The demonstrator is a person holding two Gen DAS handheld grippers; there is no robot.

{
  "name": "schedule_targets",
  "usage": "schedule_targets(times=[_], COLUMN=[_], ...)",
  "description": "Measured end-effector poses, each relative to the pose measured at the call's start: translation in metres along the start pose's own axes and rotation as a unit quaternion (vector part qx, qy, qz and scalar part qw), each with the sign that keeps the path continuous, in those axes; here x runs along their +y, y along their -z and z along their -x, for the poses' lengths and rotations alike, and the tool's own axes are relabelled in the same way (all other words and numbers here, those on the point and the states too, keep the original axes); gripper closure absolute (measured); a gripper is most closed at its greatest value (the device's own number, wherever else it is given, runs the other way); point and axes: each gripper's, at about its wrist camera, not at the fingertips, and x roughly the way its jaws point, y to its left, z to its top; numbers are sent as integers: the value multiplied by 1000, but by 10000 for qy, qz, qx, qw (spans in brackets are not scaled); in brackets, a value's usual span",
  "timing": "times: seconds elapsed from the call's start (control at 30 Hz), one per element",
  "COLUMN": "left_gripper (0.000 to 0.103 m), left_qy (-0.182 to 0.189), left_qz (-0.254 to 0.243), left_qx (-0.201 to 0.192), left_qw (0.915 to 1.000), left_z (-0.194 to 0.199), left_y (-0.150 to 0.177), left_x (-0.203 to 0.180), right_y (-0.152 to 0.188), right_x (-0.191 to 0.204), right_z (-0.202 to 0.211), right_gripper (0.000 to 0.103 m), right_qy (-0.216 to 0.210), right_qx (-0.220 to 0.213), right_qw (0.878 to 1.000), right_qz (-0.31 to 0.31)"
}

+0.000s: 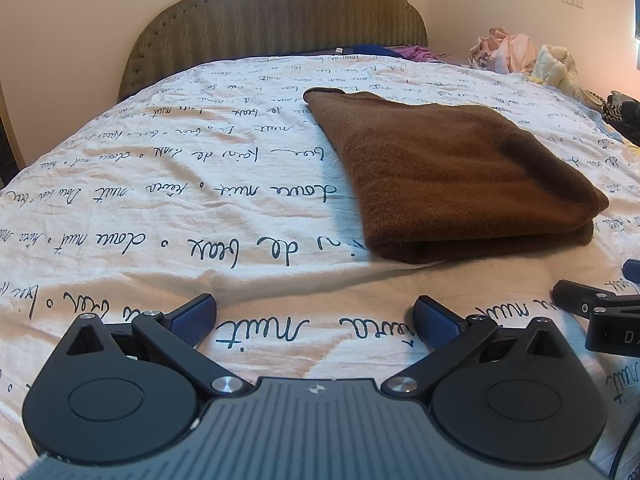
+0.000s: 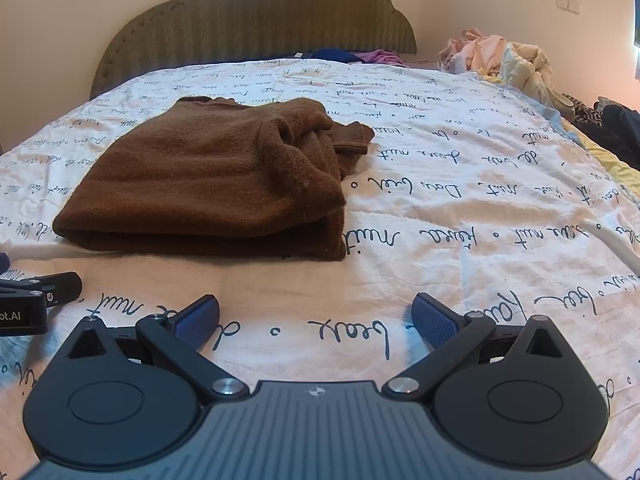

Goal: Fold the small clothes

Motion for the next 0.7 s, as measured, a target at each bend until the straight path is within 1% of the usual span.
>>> schedule_targets(times=[0.7], left_gripper=[0], left_qy=[7], left_qz=[53], left_qx=[9], left_qw=[10000], left_z=[-1], left_y=[1], left_x=[1], right_y=[0], right_x=[0], right_z=[-1], right_gripper=[0], right_qy=[7], right_qx=[-10], right_qw=[10000], right_qz=[-1])
